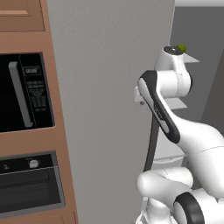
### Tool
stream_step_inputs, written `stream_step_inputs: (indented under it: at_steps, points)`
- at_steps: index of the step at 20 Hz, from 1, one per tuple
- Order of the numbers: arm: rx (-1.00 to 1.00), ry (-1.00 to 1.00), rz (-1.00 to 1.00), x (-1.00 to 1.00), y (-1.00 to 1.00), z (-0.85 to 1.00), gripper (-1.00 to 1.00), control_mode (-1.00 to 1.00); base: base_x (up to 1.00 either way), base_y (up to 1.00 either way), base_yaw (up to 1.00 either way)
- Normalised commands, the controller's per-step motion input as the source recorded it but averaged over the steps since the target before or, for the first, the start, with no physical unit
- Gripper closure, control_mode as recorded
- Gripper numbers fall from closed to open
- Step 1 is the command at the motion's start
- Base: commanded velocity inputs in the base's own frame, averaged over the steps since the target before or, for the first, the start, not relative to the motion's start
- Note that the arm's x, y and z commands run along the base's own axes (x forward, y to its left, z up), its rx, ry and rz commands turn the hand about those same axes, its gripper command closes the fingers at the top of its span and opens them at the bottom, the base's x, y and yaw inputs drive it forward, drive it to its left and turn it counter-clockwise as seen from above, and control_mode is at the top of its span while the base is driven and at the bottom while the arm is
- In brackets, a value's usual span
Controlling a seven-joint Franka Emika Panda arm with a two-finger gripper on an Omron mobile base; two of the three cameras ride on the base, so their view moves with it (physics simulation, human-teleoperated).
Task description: Take the avocado and lime out of the freezer and place them in the tupperware container on the counter. Then put the tupperware containing the vegetables back in the freezer.
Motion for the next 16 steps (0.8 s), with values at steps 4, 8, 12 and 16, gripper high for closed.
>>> stream_step_inputs:
  at_steps: [4,8,12,16]
  points:
    - [0.0,-0.16,0.0,-0.54,0.04,0.16,-1.0,-1.0,0.0,0.0,0.0]
    - [0.0,-0.04,-0.04,-0.64,0.0,0.18,-1.0,-1.0,0.0,0.0,0.0]
    - [0.0,0.01,-0.06,-0.63,0.0,0.03,-1.0,-1.0,0.0,0.0,0.0]
    - [0.0,0.08,-0.04,-0.51,-0.03,0.0,-1.0,-1.0,0.0,0.0,0.0]
